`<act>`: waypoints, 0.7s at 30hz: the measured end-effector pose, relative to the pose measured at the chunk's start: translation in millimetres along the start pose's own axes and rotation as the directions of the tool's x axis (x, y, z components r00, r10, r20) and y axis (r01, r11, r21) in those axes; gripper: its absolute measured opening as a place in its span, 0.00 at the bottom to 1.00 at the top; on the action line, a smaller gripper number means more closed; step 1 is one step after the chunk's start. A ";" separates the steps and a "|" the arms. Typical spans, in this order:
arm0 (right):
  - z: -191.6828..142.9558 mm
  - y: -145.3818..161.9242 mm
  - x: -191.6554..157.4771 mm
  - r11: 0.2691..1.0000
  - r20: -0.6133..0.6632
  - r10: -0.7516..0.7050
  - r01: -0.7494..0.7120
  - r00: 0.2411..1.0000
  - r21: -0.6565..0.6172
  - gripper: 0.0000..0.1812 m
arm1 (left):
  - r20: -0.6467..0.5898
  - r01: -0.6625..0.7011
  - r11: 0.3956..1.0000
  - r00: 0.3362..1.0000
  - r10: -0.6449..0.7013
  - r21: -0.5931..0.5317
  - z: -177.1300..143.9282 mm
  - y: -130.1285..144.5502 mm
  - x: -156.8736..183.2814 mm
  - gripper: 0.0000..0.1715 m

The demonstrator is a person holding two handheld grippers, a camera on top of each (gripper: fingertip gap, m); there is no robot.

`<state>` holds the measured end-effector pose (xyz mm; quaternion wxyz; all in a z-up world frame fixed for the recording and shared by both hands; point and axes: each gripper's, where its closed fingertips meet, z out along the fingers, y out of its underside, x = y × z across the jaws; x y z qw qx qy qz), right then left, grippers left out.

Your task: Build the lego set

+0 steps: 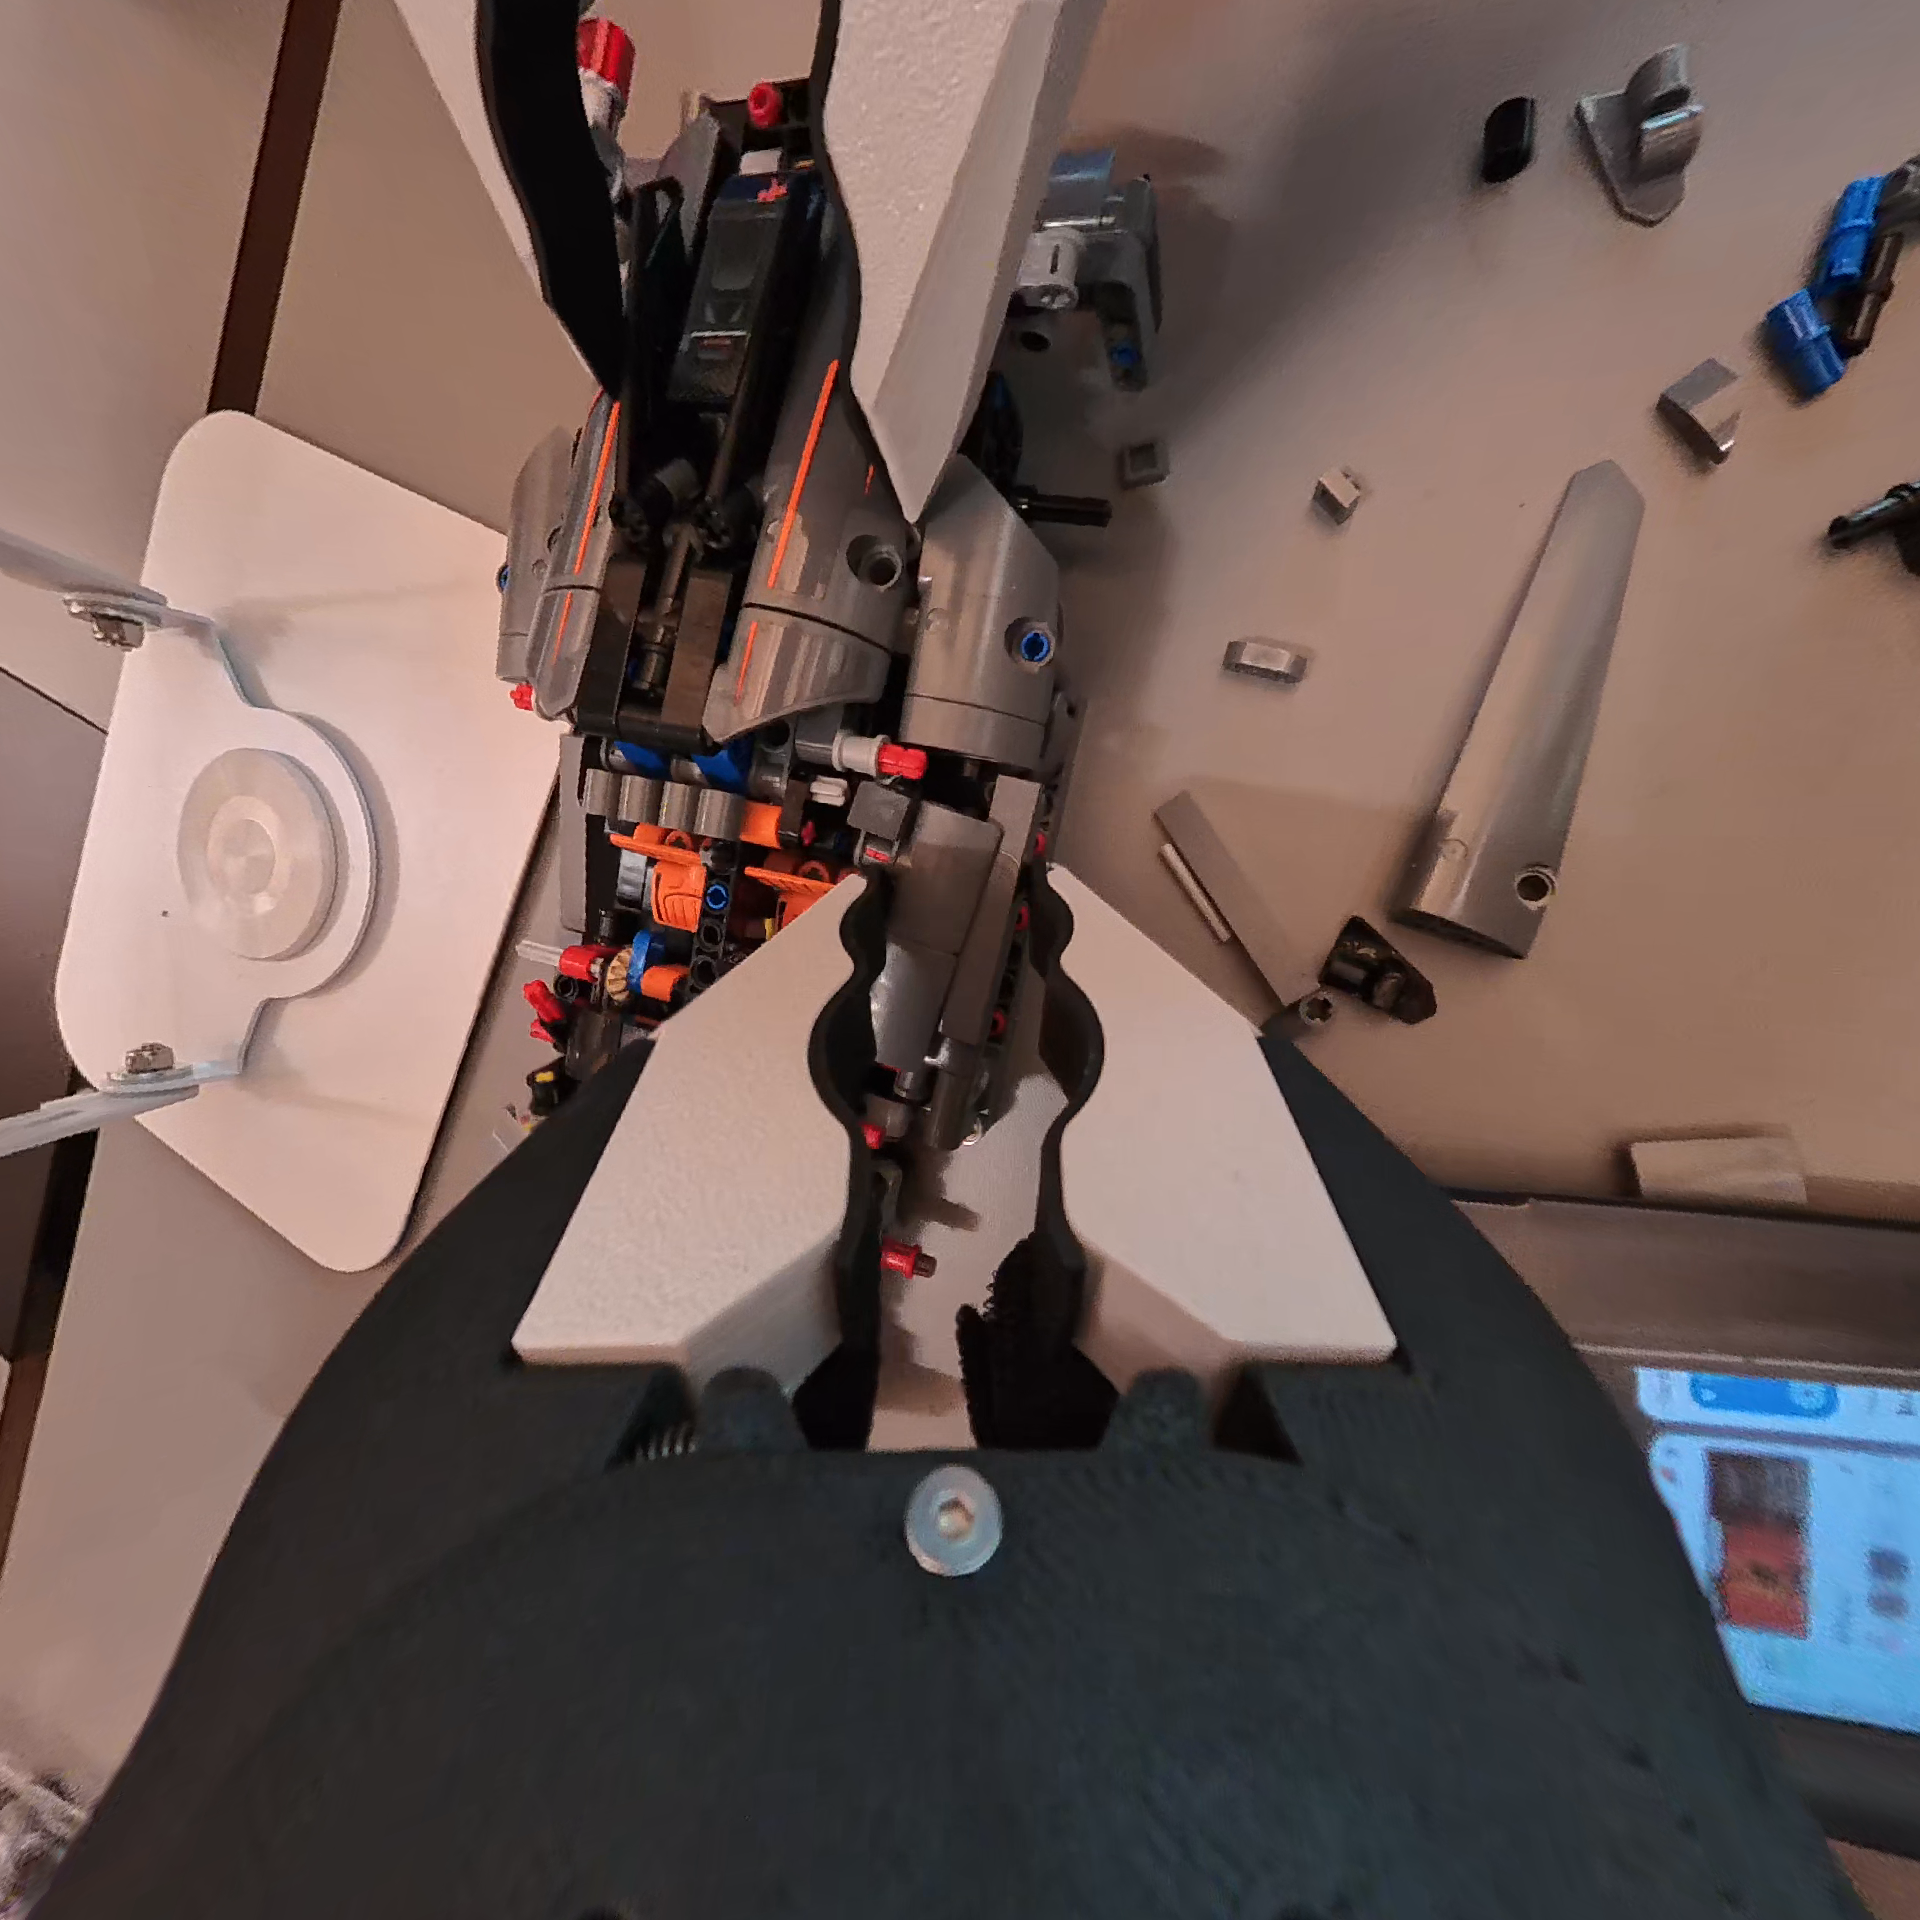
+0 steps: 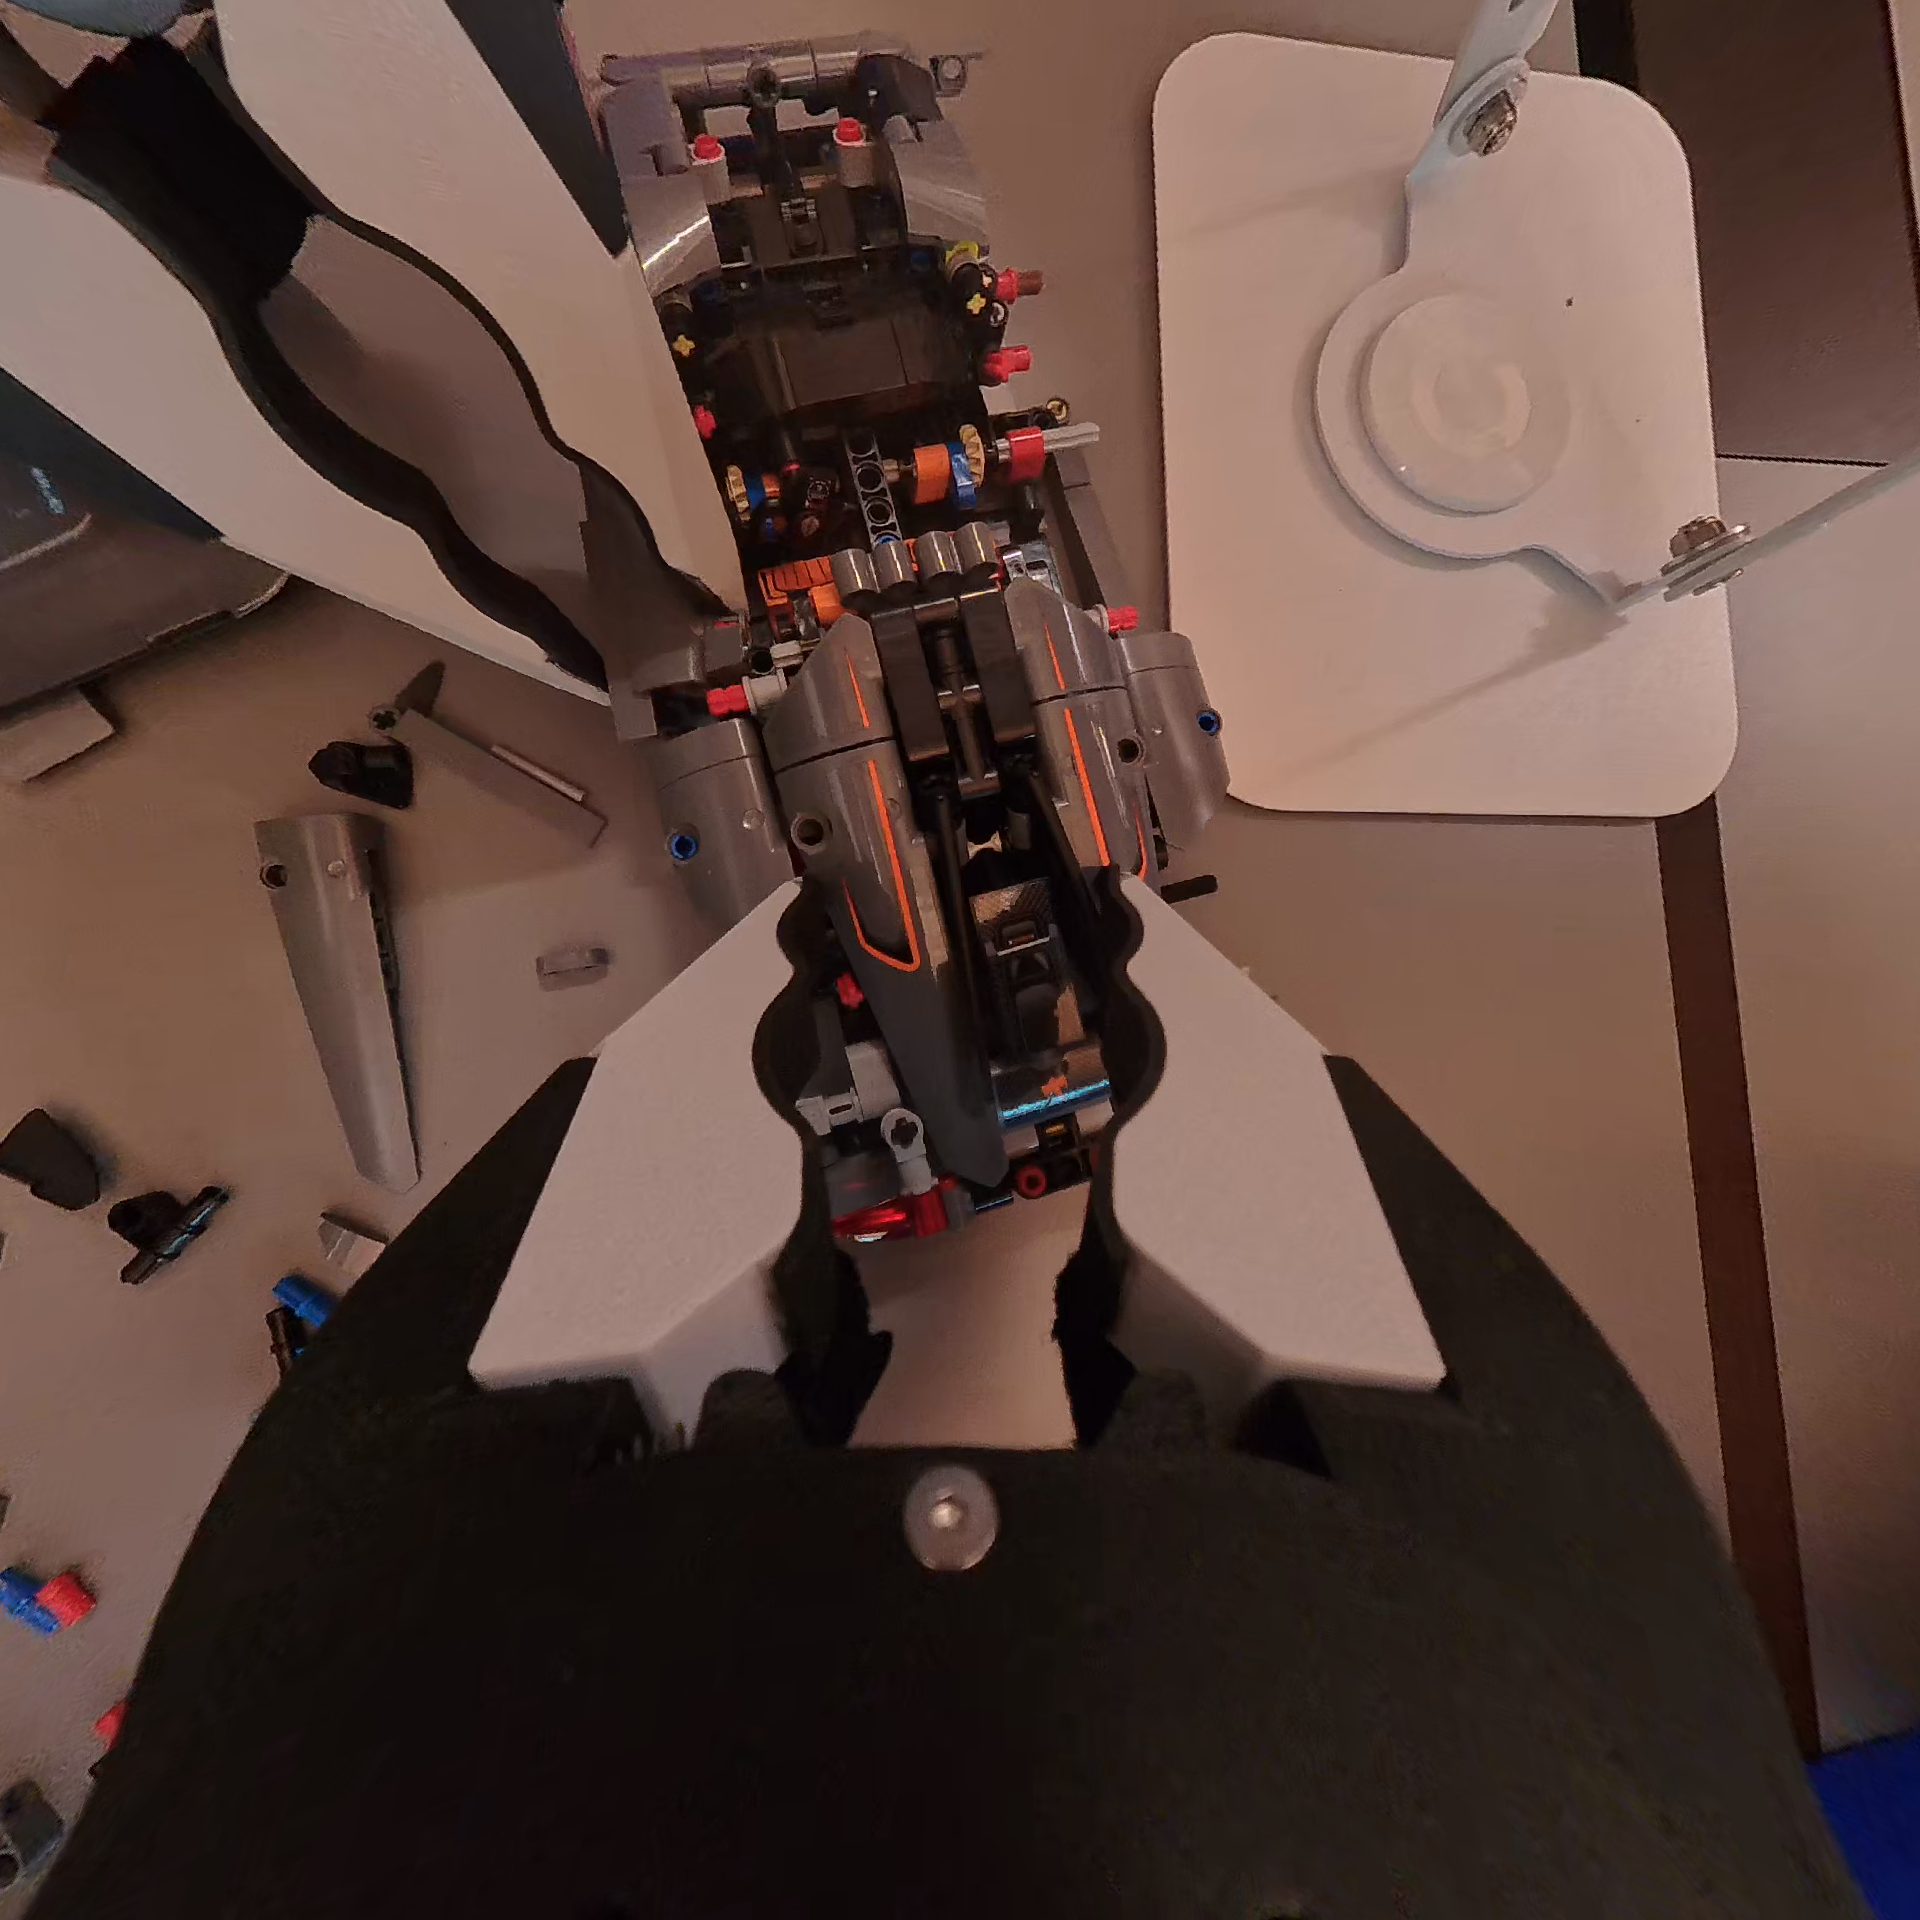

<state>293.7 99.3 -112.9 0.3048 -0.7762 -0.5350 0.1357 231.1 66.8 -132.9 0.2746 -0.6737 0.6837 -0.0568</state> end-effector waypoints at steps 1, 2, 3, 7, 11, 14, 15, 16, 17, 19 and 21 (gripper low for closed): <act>0.0 0.0 -0.3 1.000 0.001 -0.001 0.001 1.000 0.000 0.28 | -0.005 0.000 1.000 1.000 0.000 0.005 -0.3 0.1 0.7 0.14; 0.0 0.0 -0.4 1.000 0.001 -0.001 0.001 1.000 0.000 0.28 | -0.008 -0.002 1.000 1.000 0.002 0.013 -0.8 0.0 1.0 0.14; 0.1 -0.1 -0.6 1.000 0.001 -0.002 0.002 1.000 0.000 0.28 | -0.009 -0.005 1.000 1.000 0.005 0.021 -1.3 0.1 1.1 0.14; 0.5 -0.5 -1.4 1.000 0.008 -0.001 0.001 1.000 0.004 0.29 | -0.031 0.032 0.998 0.999 -0.030 0.059 -4.9 0.4 1.4 0.14; 0.8 -0.9 -1.6 1.000 0.011 -0.002 0.002 1.000 0.005 0.29 | -0.054 0.056 0.995 0.997 -0.052 0.080 -6.6 0.6 1.5 0.14; 0.8 -0.9 -1.5 1.000 0.012 -0.001 0.001 1.000 0.005 0.29 | -0.079 0.079 0.993 0.994 -0.072 0.089 -8.3 0.4 1.2 0.14; 0.8 -0.9 -1.5 1.000 0.012 -0.002 0.002 1.000 0.005 0.29 | -0.086 0.087 0.992 0.993 -0.079 0.092 -8.8 0.2 0.9 0.14; 0.8 -0.9 -1.6 1.000 0.011 -0.003 0.003 1.000 0.004 0.29 | -0.090 0.094 0.991 0.992 -0.085 0.094 -9.0 0.2 0.6 0.14; 0.8 -1.1 -1.5 1.000 0.011 -0.003 0.003 1.000 0.004 0.29 | -0.092 0.097 0.991 0.992 -0.088 0.095 -8.9 0.1 0.6 0.14; 1.1 -0.8 -1.1 1.000 0.011 -0.003 0.003 1.000 0.002 0.29 | -0.091 0.093 0.992 0.992 -0.085 0.089 -7.2 0.0 1.2 0.14; 1.2 -0.8 -1.1 1.000 0.012 -0.002 0.002 1.000 0.003 0.29 | -0.087 0.077 0.994 0.994 -0.070 0.073 -4.7 0.4 2.5 0.14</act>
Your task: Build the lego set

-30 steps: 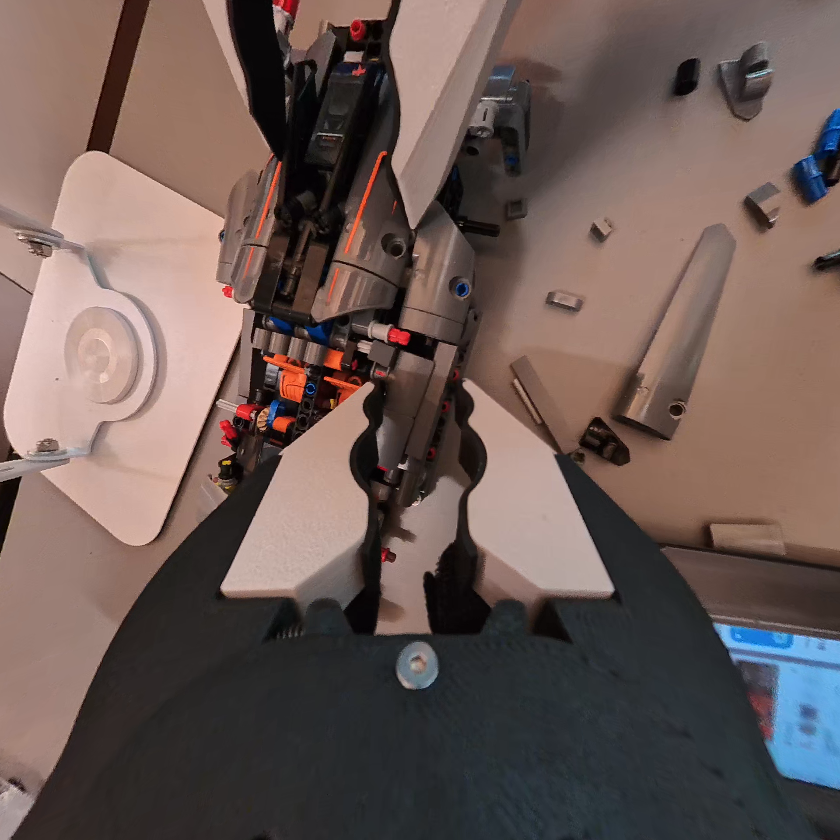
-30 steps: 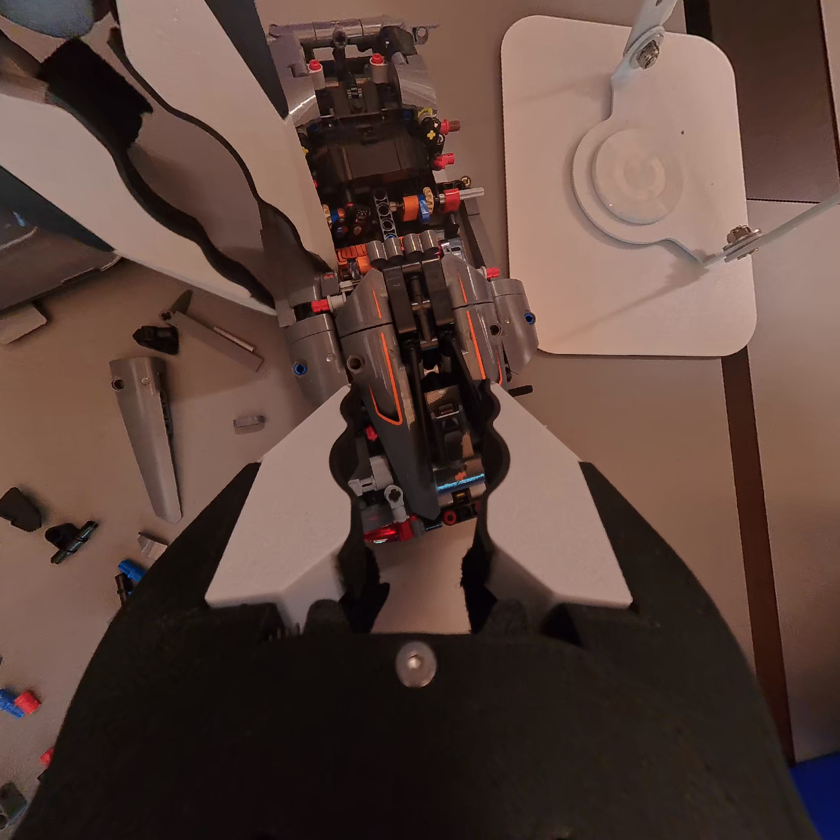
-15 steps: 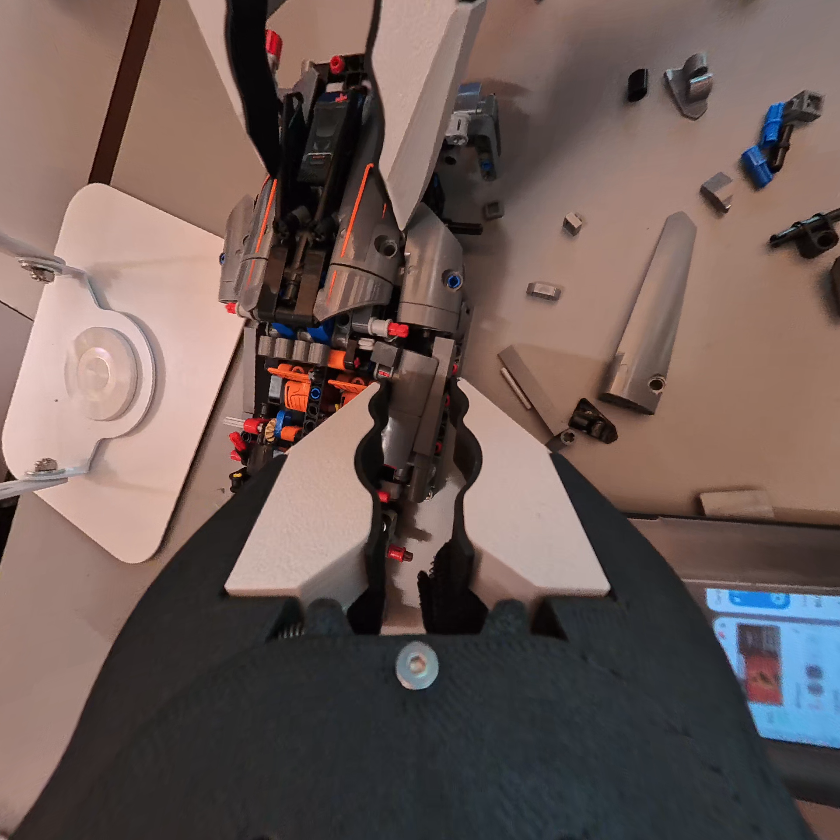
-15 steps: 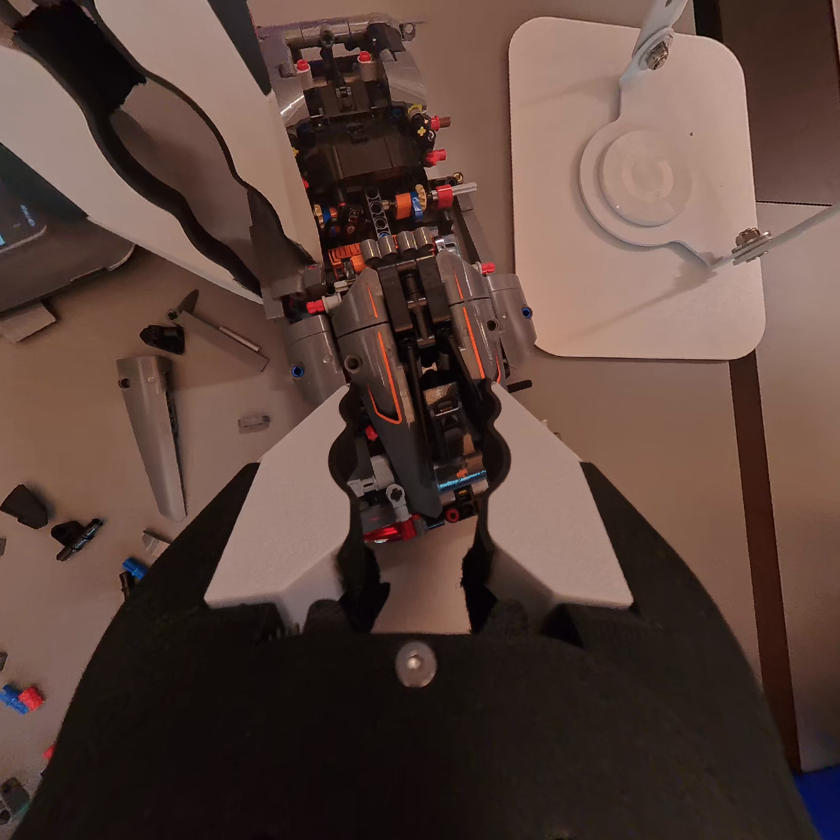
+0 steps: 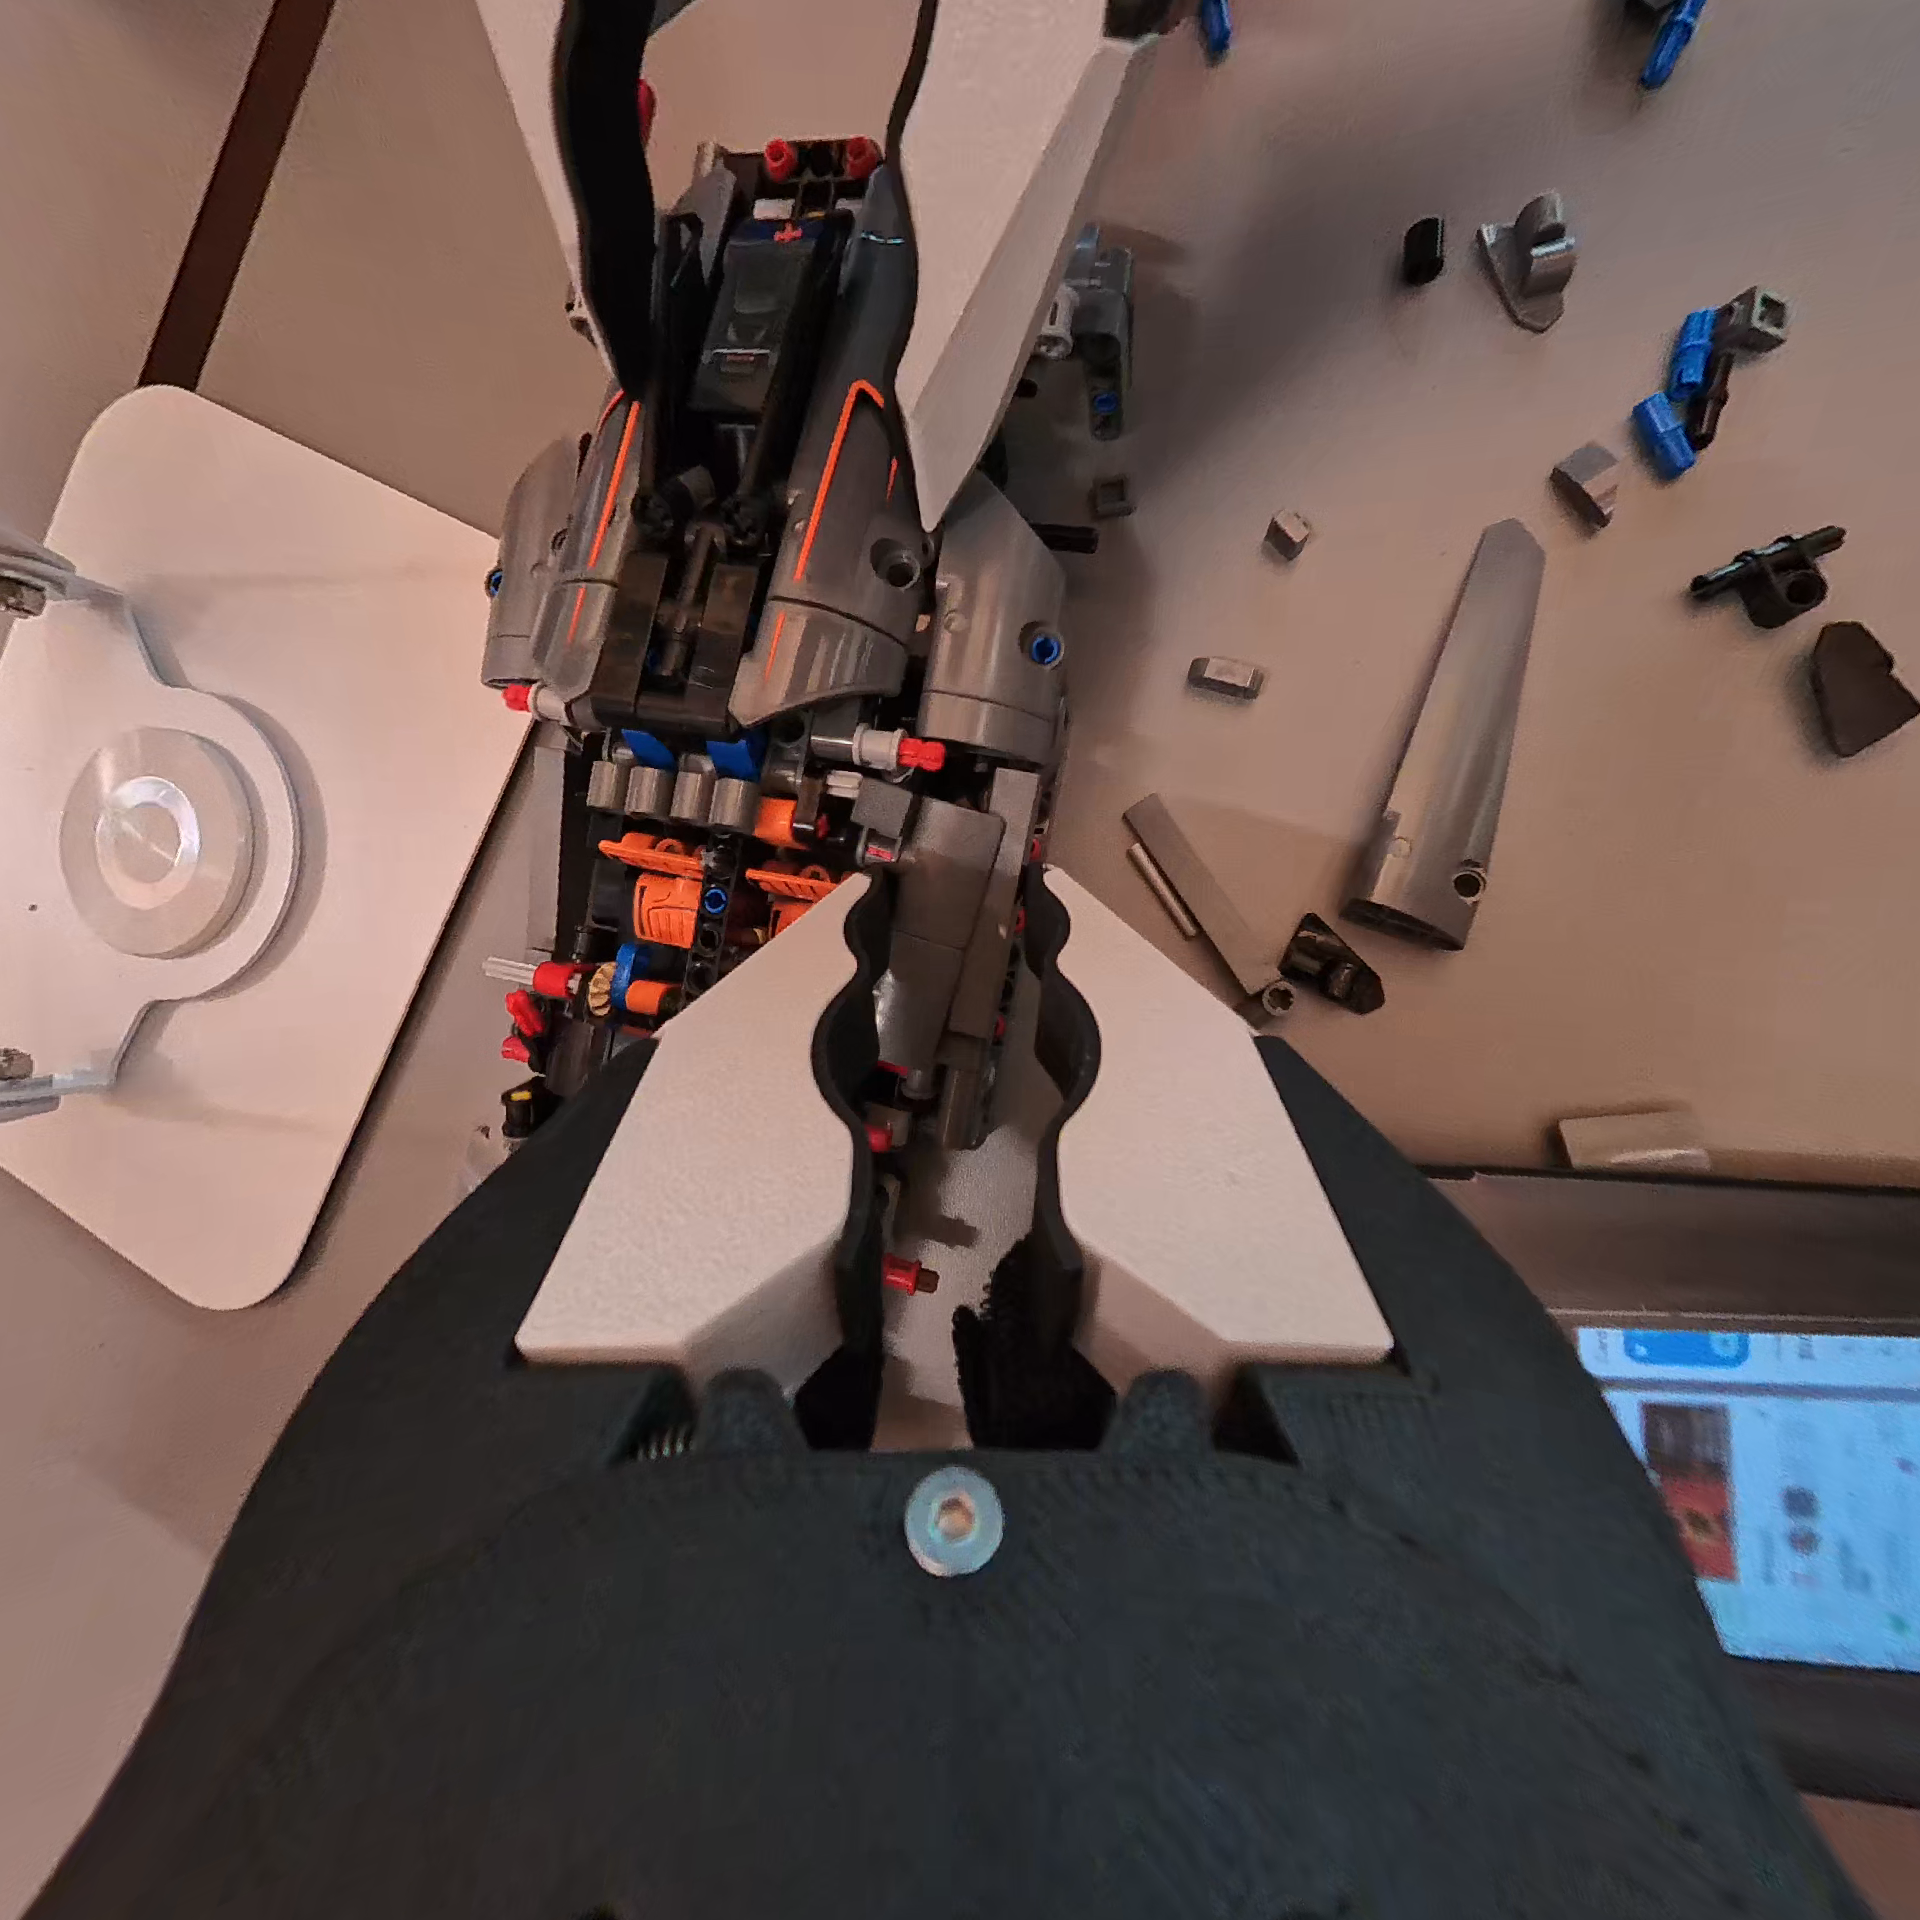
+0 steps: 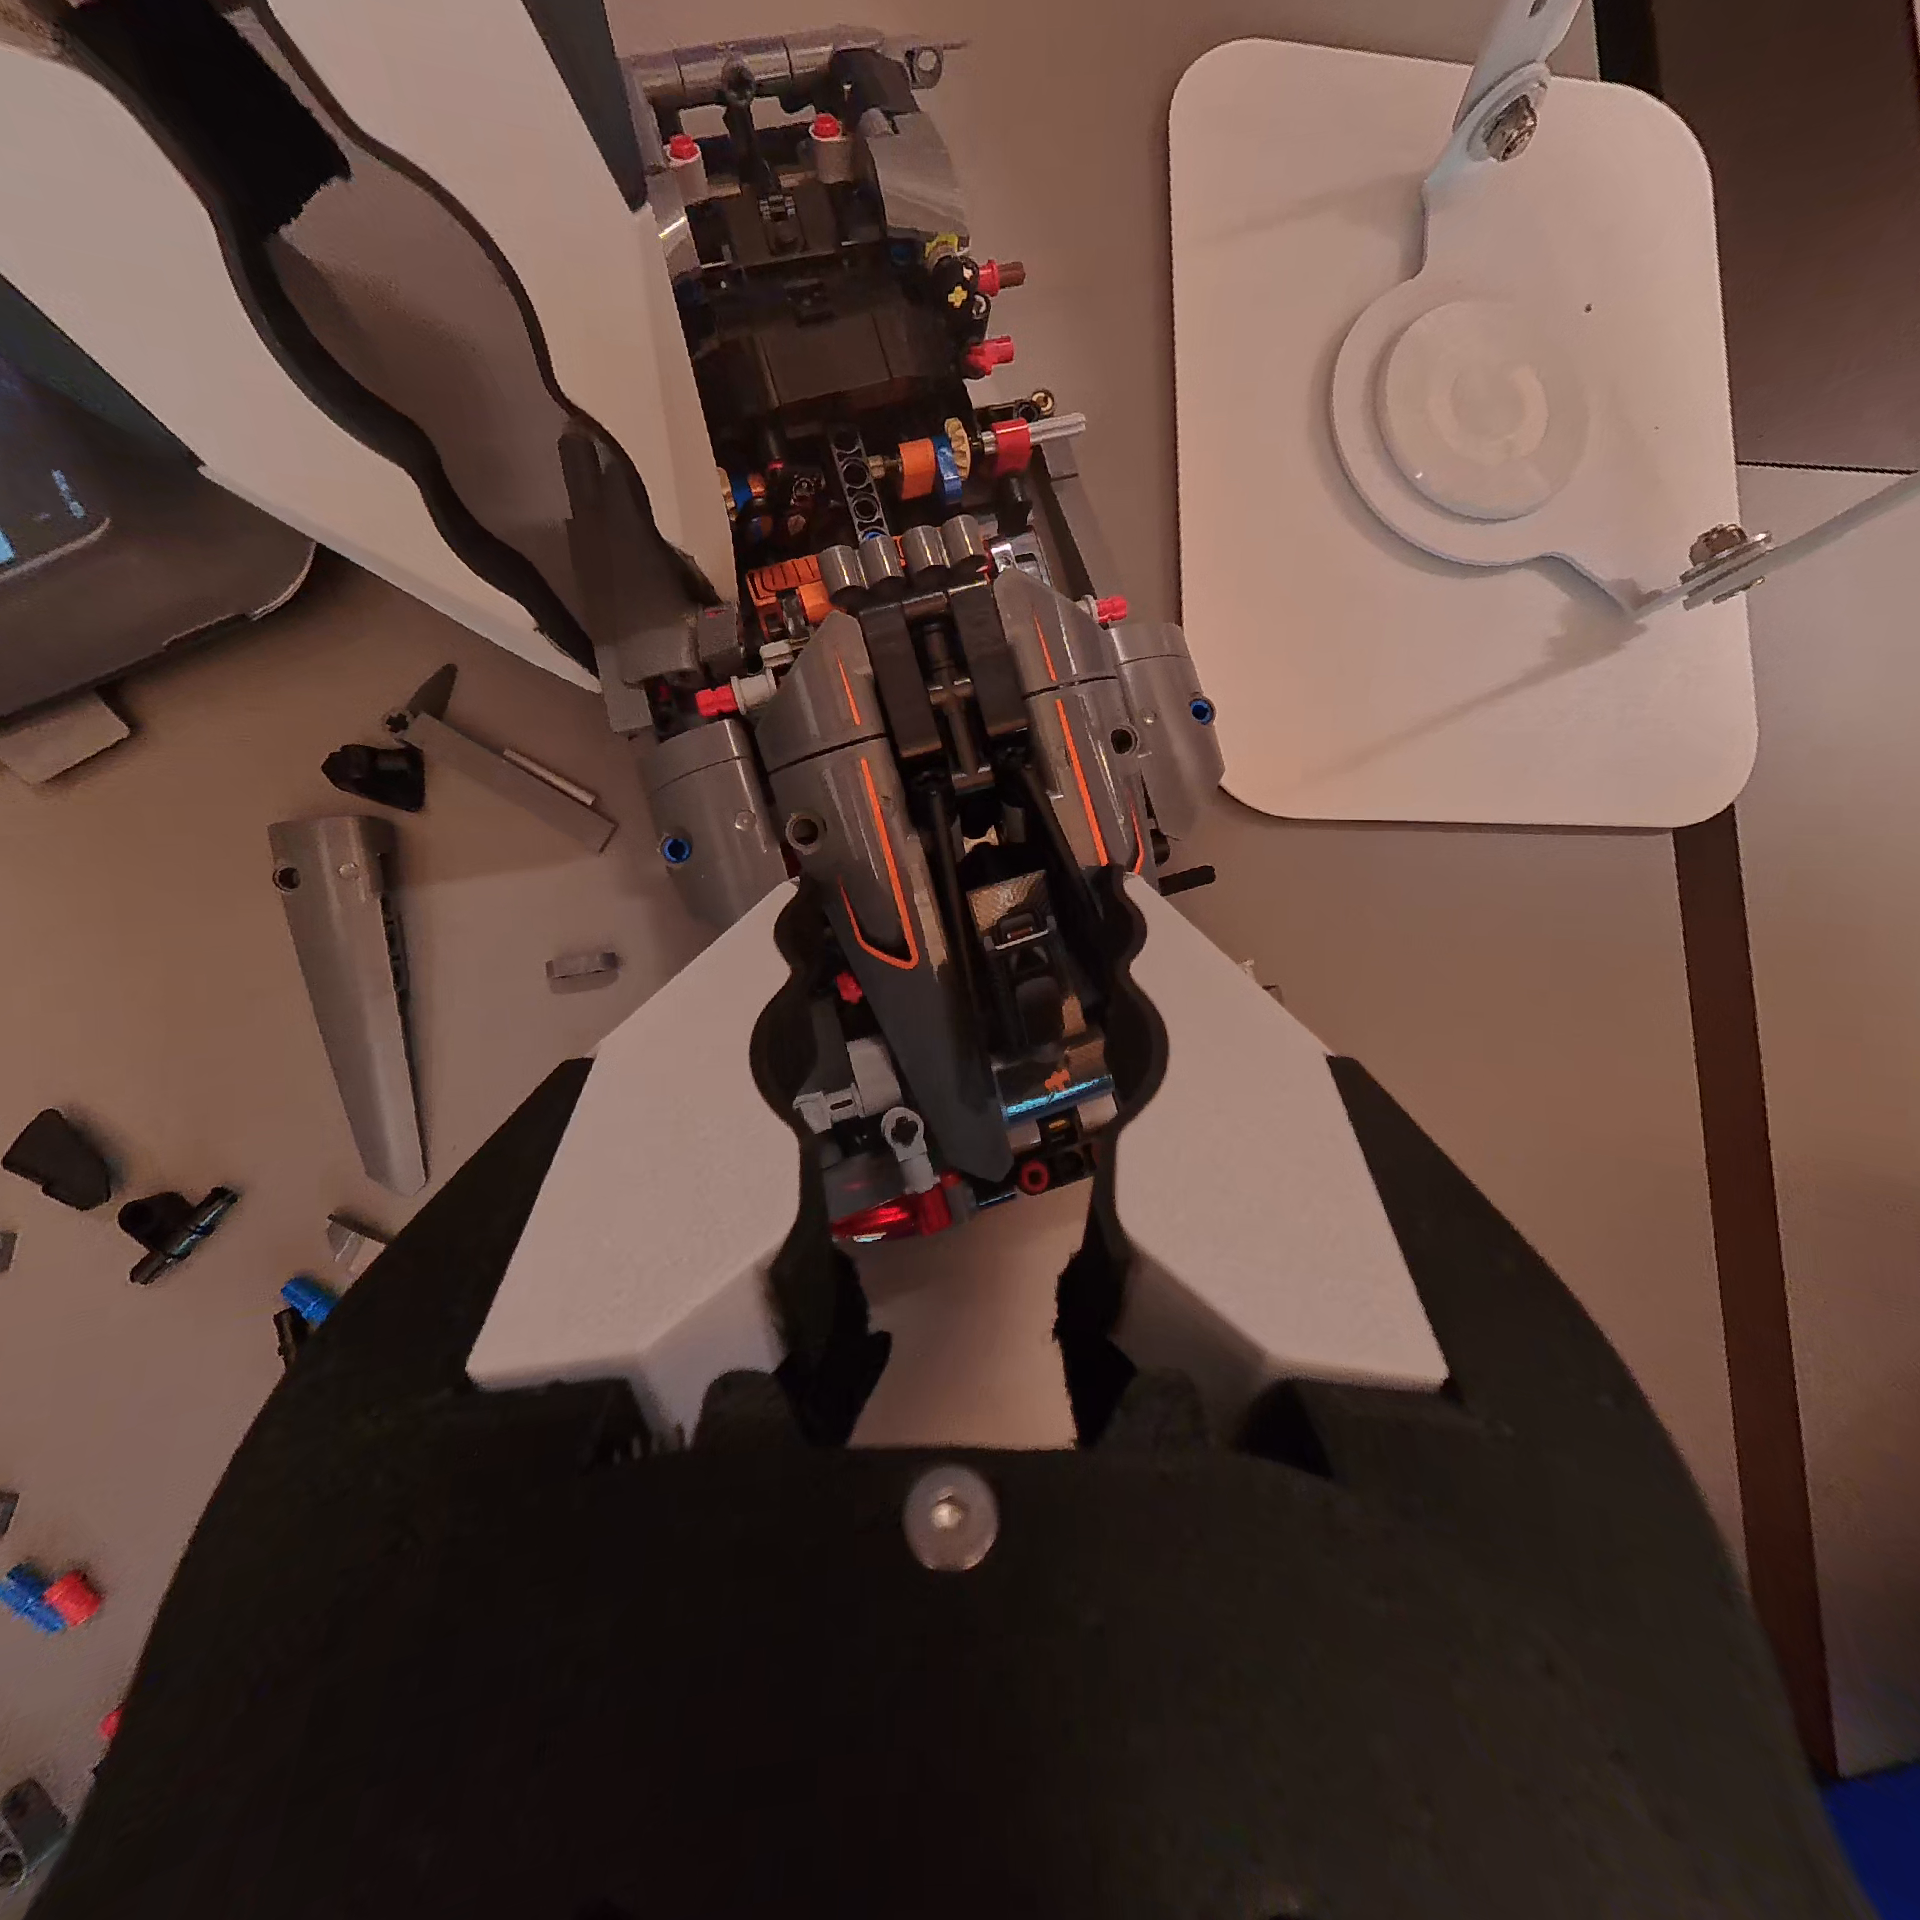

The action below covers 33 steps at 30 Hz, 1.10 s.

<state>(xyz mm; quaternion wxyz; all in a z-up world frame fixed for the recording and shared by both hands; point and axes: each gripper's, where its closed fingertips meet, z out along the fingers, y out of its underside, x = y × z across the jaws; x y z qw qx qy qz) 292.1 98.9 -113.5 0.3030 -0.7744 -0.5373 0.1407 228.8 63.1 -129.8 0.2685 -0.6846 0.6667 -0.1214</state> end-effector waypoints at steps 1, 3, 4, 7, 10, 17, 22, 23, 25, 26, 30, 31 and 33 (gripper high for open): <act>0.0 0.0 0.0 1.000 0.000 0.000 0.000 1.000 0.000 0.29 | 0.004 -0.012 1.000 1.000 0.012 -0.013 1.3 0.5 0.5 0.14; 0.0 -0.1 0.0 1.000 -0.001 -0.002 0.002 1.000 -0.001 0.29 | 0.011 -0.039 0.998 0.999 0.040 -0.045 3.2 1.3 1.5 0.14; -0.1 0.0 -0.1 1.000 0.000 -0.003 0.003 1.000 -0.002 0.29 | 0.009 -0.050 0.997 0.999 0.051 -0.060 3.7 1.6 2.4 0.14; 0.0 0.2 0.0 1.000 0.003 0.000 0.000 1.000 -0.004 0.29 | 0.002 -0.079 0.993 0.997 0.079 -0.086 4.0 1.8 3.9 0.14; 0.1 0.2 -0.2 1.000 0.003 -0.005 0.005 1.000 -0.007 0.29 | -0.006 -0.093 0.992 0.996 0.093 -0.089 4.4 1.7 4.9 0.13; 0.1 0.1 -1.5 1.000 0.012 -0.010 0.010 1.000 -0.009 0.29 | -0.028 -0.133 0.989 0.991 0.131 -0.065 3.2 0.9 10.5 0.13; -0.8 -0.5 -2.4 1.000 0.010 -0.021 0.021 1.000 -0.007 0.29 | -0.023 -0.136 0.990 0.991 0.135 -0.036 2.7 1.3 12.2 0.13; -1.3 -0.8 -2.2 1.000 0.006 -0.023 0.023 1.000 -0.009 0.29 | -0.028 -0.130 0.991 0.991 0.129 -0.023 1.4 1.2 13.0 0.15; -3.1 -0.4 -1.4 1.000 0.001 -0.023 0.023 1.000 -0.013 0.31 | -0.026 -0.111 0.994 0.994 0.111 -0.005 -1.2 2.7 12.4 0.20; -4.1 -0.6 -1.2 1.000 0.004 -0.018 0.018 1.000 -0.009 0.31 | -0.020 -0.107 0.994 0.994 0.107 0.005 -2.7 3.4 11.7 0.20; -7.7 -3.7 -2.0 1.000 0.012 -0.008 0.008 1.000 0.009 0.31 | 0.002 -0.084 0.995 0.997 0.084 0.052 -8.9 3.5 8.5 0.24; -8.7 -4.0 -1.9 1.000 0.010 -0.007 0.007 1.000 0.012 0.31 | 0.005 -0.080 0.995 0.997 0.079 0.062 -10.3 3.8 7.8 0.25; -10.5 -4.3 -1.3 1.000 0.012 0.002 -0.003 1.000 0.020 0.31 | 0.000 -0.081 0.994 0.997 0.081 0.075 -12.5 5.3 8.6 0.26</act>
